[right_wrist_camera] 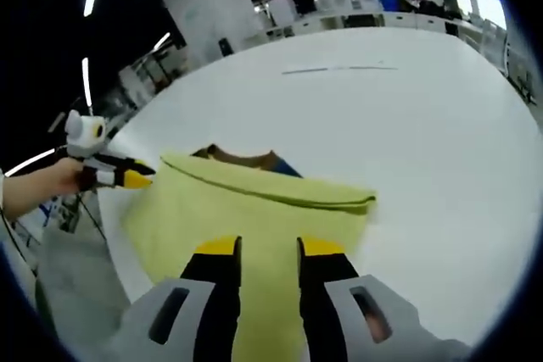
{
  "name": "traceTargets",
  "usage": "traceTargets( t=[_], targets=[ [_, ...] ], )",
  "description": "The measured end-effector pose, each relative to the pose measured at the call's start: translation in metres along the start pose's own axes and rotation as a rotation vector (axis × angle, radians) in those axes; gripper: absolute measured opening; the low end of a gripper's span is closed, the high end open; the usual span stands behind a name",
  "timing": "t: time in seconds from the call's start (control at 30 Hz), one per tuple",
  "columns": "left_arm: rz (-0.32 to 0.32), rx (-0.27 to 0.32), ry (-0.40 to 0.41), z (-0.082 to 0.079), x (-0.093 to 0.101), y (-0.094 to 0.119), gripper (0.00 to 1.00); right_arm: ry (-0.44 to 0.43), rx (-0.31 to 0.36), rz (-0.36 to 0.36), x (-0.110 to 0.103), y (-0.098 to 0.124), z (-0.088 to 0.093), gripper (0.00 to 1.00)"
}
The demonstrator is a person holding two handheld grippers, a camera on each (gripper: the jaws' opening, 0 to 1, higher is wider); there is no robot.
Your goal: Fold the garment on the visible template until the final outline fits inside the template.
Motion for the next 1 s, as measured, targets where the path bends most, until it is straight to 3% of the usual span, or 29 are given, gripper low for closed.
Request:
traceTargets(
  t=[0.17, 0.43, 0.63, 1.0],
  targets=[
    [-0.011, -0.008, -0.015, 0.000, -0.004, -0.004, 0.19, -0.010, 0.013, 0.033, 0.006, -0.003, -0.001, 0.21],
    [-0.042, -0.001, -0.045, -0.003, -0.011, -0.010, 0.12, 0.069, -0.013, 0.085, 0.016, -0.016, -0.002, 0.17],
    [-0.070, -0.019, -0.071, -0.005, -0.016, -0.018, 0.10, 0.056, -0.013, 0.134, 0.023, -0.023, -0.005, 0.12],
    [-0.087, 0.002, -0.066, -0.012, -0.020, -0.028, 0.09, 0.066, -0.023, 0.145, 0.028, -0.034, -0.009, 0.12]
  ],
)
Point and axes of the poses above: the point that each gripper's makers call its tool centre point, and the gripper's own axes: y roughly backward along the fingers, x roughly to its right, z roughly out of its underside, the point moved 6 cm from there along y, roughly backward along the fingers, and after that the axes turned 9 degrees about x, right-handed, at the moved point
